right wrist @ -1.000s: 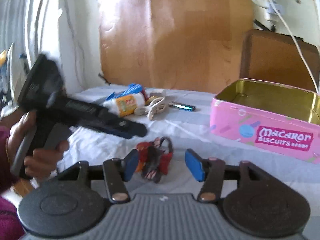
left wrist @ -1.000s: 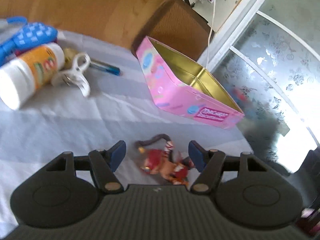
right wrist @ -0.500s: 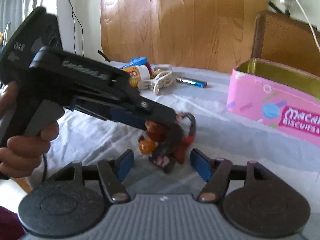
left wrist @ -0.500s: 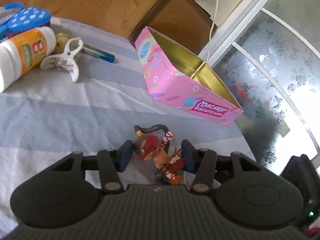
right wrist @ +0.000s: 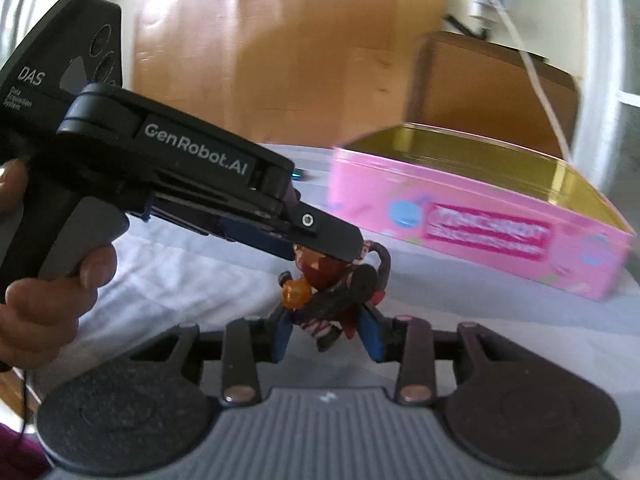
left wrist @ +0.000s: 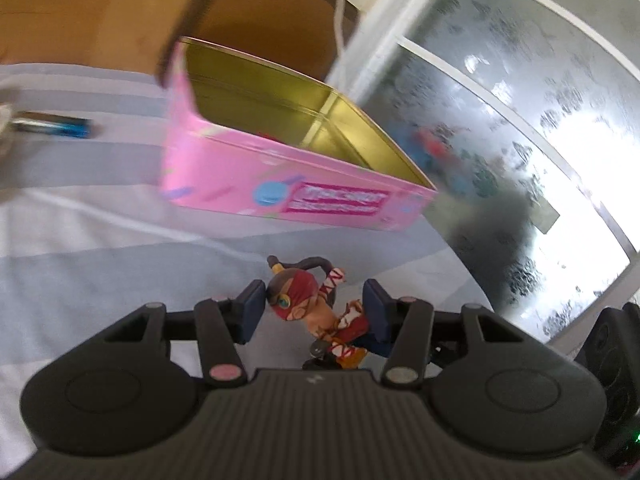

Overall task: Organize rigid objects
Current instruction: 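Carry the doll keychain into the pink tin and release it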

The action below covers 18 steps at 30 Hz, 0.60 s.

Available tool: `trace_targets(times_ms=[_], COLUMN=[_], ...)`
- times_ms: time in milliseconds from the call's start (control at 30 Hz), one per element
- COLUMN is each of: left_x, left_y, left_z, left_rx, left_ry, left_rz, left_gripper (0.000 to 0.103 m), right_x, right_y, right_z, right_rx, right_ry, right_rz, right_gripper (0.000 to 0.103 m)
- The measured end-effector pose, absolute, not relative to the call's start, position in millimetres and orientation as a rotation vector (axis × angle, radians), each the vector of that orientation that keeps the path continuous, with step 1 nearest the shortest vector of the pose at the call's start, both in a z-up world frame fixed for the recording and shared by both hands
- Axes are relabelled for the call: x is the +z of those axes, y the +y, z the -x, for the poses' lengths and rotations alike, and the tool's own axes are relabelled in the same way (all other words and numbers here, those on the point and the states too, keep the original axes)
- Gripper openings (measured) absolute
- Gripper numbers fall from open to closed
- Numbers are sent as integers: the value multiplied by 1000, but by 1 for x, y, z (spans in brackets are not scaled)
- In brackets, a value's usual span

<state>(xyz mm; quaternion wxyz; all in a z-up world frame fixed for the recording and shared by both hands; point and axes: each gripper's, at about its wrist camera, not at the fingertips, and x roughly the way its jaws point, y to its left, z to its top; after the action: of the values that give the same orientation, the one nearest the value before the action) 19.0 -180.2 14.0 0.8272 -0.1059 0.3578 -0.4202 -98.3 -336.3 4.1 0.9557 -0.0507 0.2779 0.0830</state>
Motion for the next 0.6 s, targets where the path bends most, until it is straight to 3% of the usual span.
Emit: trace_targets(times_ms=[600], left_x=[13], left_y=[-237], left_z=[-14], left_rx=[-937], left_ry=[755], left_rz=[121], left_gripper=[56], right_x=[-3], right_y=[-384], right_z=[112], right_rx=[63], right_ry=[555], right_rz=[46], right_gripper=[35])
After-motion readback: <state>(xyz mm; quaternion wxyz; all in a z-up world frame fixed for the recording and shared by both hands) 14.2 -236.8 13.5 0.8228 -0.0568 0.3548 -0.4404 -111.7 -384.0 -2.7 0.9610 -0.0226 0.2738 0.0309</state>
